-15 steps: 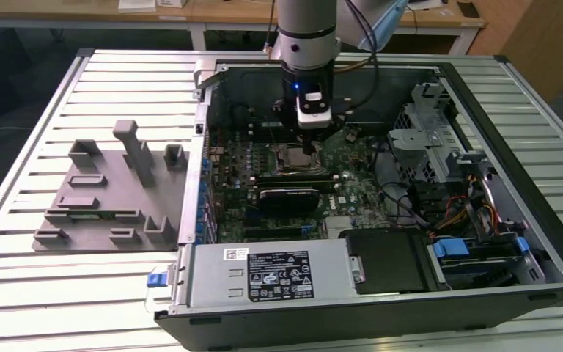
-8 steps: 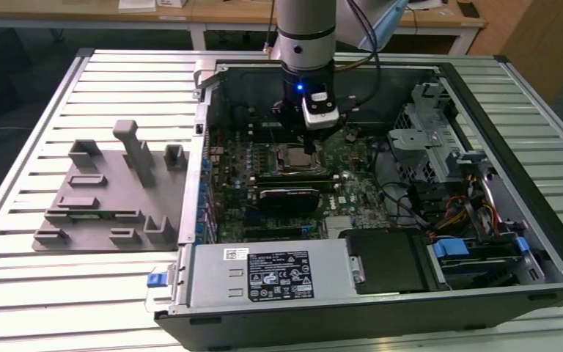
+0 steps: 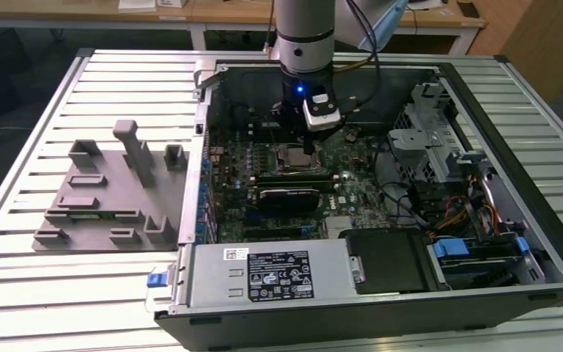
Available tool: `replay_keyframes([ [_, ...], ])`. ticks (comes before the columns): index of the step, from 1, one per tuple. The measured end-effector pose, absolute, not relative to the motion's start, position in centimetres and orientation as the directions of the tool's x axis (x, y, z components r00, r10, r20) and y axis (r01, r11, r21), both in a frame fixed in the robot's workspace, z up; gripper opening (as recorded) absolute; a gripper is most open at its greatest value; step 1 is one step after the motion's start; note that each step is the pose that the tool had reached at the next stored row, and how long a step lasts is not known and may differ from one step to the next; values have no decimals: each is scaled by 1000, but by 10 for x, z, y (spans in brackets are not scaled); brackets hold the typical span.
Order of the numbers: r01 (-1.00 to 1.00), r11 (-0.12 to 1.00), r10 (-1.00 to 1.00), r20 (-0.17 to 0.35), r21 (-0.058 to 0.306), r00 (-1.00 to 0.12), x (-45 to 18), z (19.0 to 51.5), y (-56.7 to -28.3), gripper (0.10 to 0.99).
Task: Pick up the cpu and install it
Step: 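Close the cpu cover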
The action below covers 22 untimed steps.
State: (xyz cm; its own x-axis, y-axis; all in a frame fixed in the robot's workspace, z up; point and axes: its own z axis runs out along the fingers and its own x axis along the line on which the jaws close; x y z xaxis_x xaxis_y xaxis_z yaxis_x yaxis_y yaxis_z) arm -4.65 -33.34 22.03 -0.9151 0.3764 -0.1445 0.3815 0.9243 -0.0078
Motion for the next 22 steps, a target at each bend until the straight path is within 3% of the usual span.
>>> replay_keyframes([
  [12, 306, 952, 304, -138, 11, -943, -55, 215, -333, 106],
  [22, 280, 960, 275, -145, -14, -951, -68, 212, -333, 106],
])
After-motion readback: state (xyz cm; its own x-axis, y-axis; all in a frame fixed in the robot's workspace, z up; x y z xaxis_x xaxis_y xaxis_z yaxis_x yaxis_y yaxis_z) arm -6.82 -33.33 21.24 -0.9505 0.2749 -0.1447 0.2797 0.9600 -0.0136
